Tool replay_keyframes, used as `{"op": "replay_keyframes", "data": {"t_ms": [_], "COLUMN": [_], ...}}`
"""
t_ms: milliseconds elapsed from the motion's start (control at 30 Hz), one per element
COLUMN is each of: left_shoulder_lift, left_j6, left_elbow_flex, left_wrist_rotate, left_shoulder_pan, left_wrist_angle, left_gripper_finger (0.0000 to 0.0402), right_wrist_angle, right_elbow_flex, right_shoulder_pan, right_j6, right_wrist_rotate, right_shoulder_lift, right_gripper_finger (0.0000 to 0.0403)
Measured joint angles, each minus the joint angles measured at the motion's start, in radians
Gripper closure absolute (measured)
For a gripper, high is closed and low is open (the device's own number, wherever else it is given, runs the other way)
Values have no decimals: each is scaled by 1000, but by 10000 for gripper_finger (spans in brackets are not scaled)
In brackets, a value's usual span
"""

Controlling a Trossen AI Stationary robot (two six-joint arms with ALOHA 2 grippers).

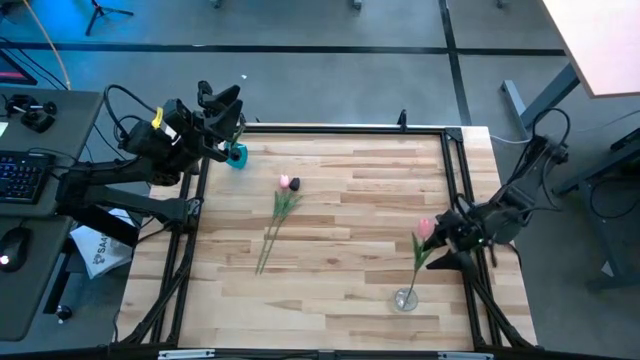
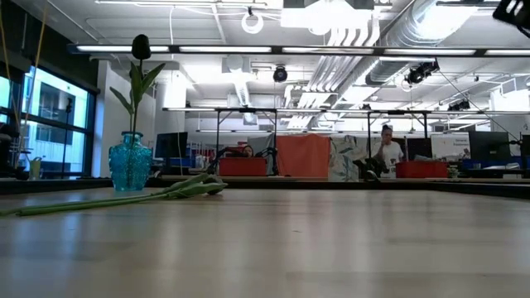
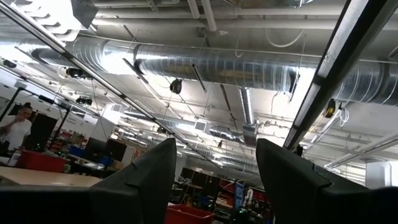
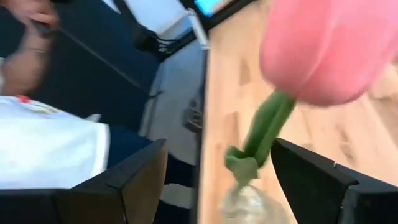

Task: Sort flowers into vase by color
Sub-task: Put the right pink flower into the transparent vase, then put the black flower into the blue vase

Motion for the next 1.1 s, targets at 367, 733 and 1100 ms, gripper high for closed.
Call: {"op": "replay_keyframes", "data": {"t_ms": [367, 733, 1100], "left_shoulder_lift": [0, 0, 0], "left_j6": [53, 147, 151], "left_elbow_flex": [0, 0, 0], "left_wrist_rotate": [11, 36, 29], "left_shoulder_pan": [0, 0, 0], "left_wrist_angle": [-1, -1, -26], "left_gripper_finger": [193, 193, 193], "right_wrist_angle": [-205, -408, -503], "right_elbow_flex": [223, 454, 490], "right_shoulder_pan": [-3, -3, -3], "right_j6": [26, 35, 114], "right_wrist_rotate": [-82, -1, 77], "right_shoulder_lift": [21, 76, 171], "right_gripper_finger": [122, 122, 122]}}
